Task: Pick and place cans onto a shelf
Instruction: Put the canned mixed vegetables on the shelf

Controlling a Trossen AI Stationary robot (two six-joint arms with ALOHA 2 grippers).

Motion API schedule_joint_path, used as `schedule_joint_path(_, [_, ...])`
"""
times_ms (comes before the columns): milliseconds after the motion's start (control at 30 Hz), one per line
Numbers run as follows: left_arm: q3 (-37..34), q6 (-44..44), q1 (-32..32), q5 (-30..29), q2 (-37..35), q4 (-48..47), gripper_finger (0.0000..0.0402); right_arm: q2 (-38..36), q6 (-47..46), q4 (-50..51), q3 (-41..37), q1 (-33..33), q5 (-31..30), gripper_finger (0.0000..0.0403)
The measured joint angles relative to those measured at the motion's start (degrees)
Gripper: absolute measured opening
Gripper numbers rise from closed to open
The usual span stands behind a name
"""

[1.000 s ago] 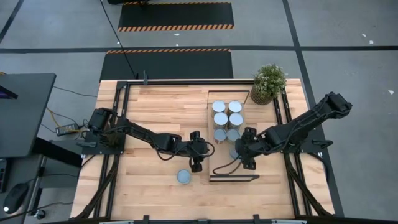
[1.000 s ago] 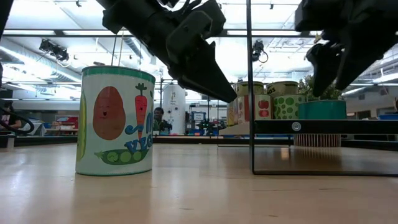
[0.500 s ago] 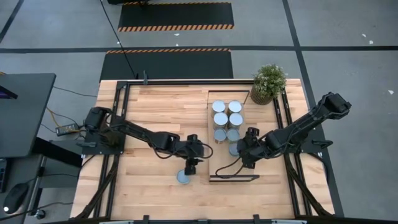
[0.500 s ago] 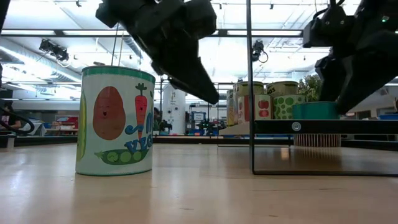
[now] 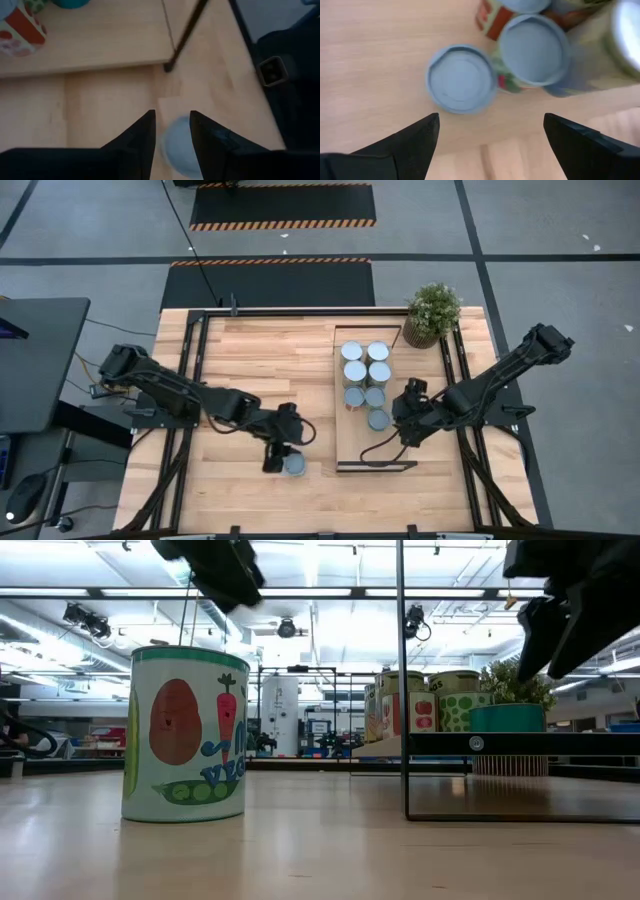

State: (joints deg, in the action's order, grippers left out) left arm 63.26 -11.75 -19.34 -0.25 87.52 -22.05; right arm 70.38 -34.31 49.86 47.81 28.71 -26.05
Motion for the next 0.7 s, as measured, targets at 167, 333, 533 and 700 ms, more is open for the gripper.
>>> schedule_joint_path(167, [0.04,-6.25,-4.59,-1.71,-2.05,-6.22,0.0137,-4.70,-0.11,2.03,-0.48,0.16,-2.97,0.0366])
schedule_joint_path(333, [0.02,-16.06,-10.10,-5.53,-1.02,-16.21,0.0199,-8.17,-0.67,1.19,-1.83,0.16,-3.94,0.0366])
schedule_joint_path(533, [0.01,-23.70,-15.00,-10.72,2.47,-16.60,0.0268,-9.08,-0.65,0.10,-2.25,0.16,-4.12,0.0366])
schedule_joint_path(700, [0.00,-28.86,-16.50,-12.66,6.52,-15.32,0.0295,-8.89,-0.60,-0.24,-2.27,0.16,-4.10,0.0366])
